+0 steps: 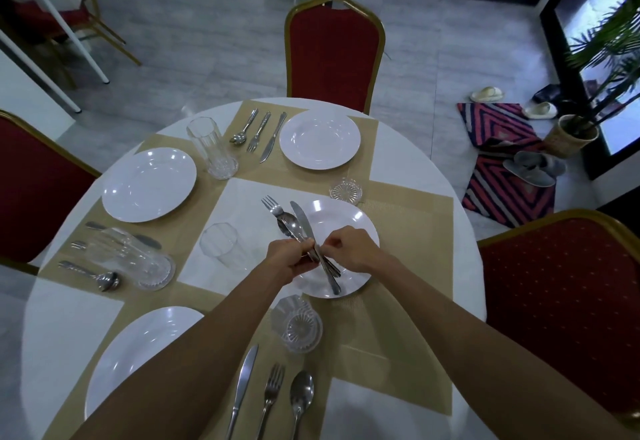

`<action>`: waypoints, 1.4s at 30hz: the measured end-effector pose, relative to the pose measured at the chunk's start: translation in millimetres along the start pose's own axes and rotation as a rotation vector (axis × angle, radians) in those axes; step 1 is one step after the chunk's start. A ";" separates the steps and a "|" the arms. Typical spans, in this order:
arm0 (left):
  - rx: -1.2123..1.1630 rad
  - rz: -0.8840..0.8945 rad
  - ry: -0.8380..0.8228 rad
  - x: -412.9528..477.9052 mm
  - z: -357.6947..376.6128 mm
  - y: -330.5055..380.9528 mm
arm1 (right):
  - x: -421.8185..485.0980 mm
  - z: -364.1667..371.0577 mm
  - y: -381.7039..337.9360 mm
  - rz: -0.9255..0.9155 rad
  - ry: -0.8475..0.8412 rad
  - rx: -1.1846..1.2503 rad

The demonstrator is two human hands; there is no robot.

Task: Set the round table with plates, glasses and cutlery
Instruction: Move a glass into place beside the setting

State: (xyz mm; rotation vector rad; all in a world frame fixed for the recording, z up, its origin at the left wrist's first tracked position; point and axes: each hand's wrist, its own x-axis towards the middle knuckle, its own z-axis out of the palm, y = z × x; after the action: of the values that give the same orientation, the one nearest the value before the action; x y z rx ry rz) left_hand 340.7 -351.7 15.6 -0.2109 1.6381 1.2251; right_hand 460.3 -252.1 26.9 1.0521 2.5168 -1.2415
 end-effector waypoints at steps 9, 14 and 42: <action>0.050 -0.130 -0.066 12.0 -0.9 -8.2 | 11.4 23.0 2.4 0.037 0.002 -0.028; 0.137 -0.115 -0.047 17.1 -0.2 -10.0 | 17.8 31.5 9.3 0.087 -0.006 0.010; 0.740 0.148 0.001 -7.3 -18.3 7.7 | 31.1 14.1 -19.6 0.084 0.117 -0.081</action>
State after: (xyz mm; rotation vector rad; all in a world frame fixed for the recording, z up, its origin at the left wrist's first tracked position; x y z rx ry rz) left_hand 327.7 -365.5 25.1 0.3769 2.0181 0.6485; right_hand 422.1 -254.3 17.6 1.2302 2.5541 -1.0771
